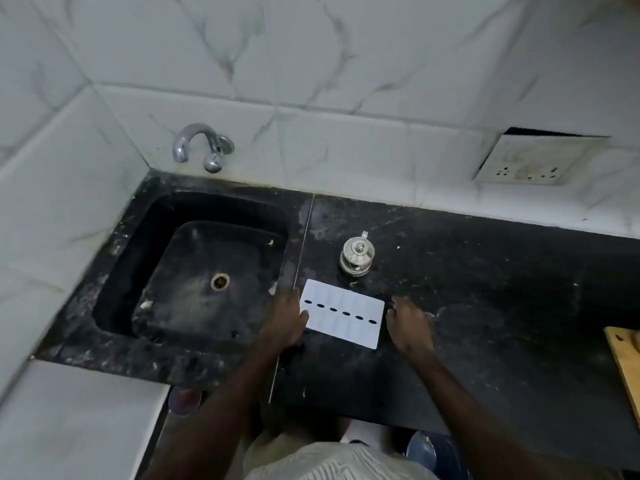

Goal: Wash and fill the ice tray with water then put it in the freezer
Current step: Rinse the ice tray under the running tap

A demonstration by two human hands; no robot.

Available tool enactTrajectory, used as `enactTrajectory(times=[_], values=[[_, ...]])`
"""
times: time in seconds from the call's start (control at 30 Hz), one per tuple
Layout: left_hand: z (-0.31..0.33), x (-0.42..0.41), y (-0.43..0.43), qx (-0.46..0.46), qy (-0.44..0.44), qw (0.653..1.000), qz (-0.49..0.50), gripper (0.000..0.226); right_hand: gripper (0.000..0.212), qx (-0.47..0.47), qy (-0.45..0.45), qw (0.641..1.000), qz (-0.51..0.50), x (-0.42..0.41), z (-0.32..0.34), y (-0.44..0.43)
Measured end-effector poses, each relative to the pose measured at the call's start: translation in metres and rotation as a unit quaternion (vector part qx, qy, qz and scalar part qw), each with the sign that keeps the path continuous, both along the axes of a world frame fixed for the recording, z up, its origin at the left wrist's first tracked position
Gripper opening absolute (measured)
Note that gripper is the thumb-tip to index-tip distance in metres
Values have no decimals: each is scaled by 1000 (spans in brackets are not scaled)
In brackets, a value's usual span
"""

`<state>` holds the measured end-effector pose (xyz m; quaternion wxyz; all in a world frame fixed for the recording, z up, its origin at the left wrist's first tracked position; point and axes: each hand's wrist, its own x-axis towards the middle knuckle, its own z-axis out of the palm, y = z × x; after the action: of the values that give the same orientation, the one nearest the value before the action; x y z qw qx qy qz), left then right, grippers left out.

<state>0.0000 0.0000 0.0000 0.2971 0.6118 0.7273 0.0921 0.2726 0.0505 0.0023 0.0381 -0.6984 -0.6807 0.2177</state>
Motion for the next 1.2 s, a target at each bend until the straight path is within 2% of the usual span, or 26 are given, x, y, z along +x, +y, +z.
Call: enactTrajectory(times=[0.1, 0.2, 0.3, 0.43, 0.57, 0.67, 0.77, 0.87, 0.9, 1.0, 1.07, 1.2], values=[[-11, 5, 0, -72, 0, 996, 45, 56, 36, -58, 28, 998, -30, 1, -13, 2], [-13, 9, 0, -109, -12, 991, 79, 53, 37, -109, 47, 991, -54, -3, -16, 2], [-14, 9, 2, -104, -55, 987, 109, 46, 30, -134, 93, 983, -89, -8, -24, 5], [-23, -1, 1, -106, -150, 962, 205, 54, 25, -148, 132, 969, -149, -24, -26, 7], [1, -23, 2, -78, -183, 930, 310, 57, 20, -128, 166, 968, -137, -55, -16, 5], [18, -63, 1, -68, -225, 880, 413, 59, 15, -120, 233, 957, -128, -99, 5, 5], [14, -121, 5, -43, -249, 854, 456, 61, 15, -113, 290, 945, -103, -151, 15, 16], [-52, -204, 9, 4, -251, 838, 484, 70, 8, -105, 329, 937, -61, -209, 39, 31], [-48, -224, 11, 5, -253, 830, 496, 69, 3, -100, 339, 934, -47, -230, 48, 39], [14, -258, 16, 23, -260, 827, 499, 40, 14, -80, 370, 925, -27, -292, 70, 74], [32, -278, 18, 41, -258, 828, 496, 36, 16, -77, 405, 910, -45, -334, 76, 104], [-31, -334, 26, 42, -283, 809, 514, 56, 14, -102, 480, 859, -142, -416, 93, 170]])
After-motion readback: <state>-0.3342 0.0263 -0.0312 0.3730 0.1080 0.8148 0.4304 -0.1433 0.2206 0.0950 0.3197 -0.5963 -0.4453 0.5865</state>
